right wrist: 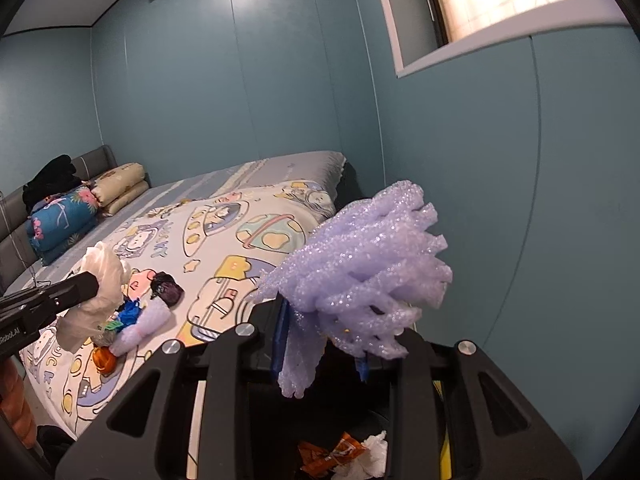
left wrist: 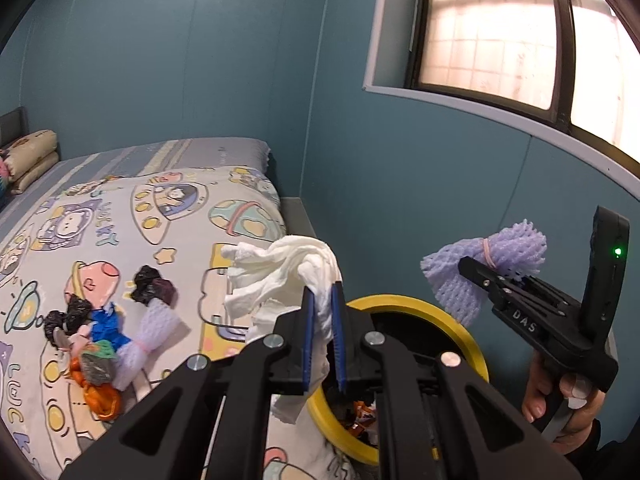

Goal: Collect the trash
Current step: 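Carry the white tissue and lavender foam net in both tools over the bin, then open both tools to drop the tissue and foam net into the bin, then move both tools back over the trash pile on the bed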

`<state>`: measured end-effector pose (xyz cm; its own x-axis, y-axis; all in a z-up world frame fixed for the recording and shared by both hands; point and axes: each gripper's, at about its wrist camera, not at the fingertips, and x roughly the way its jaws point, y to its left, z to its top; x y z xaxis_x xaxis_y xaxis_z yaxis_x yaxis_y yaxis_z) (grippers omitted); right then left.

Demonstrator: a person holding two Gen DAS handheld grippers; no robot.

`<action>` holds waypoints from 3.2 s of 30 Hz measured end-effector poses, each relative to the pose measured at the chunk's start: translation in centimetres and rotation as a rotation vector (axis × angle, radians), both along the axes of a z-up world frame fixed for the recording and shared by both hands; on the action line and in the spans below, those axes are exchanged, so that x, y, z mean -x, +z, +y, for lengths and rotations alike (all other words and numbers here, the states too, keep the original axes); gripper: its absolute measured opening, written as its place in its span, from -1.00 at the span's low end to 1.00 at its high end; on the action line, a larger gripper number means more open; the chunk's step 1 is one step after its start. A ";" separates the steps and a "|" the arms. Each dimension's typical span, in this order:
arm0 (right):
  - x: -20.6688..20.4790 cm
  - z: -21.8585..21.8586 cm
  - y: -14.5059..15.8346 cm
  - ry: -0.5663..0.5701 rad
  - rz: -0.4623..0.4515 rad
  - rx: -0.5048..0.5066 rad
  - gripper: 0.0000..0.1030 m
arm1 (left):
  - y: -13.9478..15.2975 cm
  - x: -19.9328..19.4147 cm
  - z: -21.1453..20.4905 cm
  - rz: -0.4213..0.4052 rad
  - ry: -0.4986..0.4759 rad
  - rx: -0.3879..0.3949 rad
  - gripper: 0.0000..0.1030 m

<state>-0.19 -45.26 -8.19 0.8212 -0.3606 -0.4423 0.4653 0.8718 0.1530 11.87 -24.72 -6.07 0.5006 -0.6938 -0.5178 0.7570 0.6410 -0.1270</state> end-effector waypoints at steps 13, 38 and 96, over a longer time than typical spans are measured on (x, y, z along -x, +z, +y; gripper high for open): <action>-0.3 -2.0 -2.3 -0.035 0.066 -0.044 -0.49 | -2.9 -0.1 -4.4 0.077 -0.077 -0.031 -0.84; -1.1 -3.4 -3.8 -0.061 0.130 -0.114 0.03 | -7.0 -1.2 -5.2 0.223 -0.131 -0.026 0.05; -1.3 -0.7 1.1 0.039 -0.008 -0.075 0.09 | 2.8 -0.5 3.2 -0.081 0.052 0.153 0.84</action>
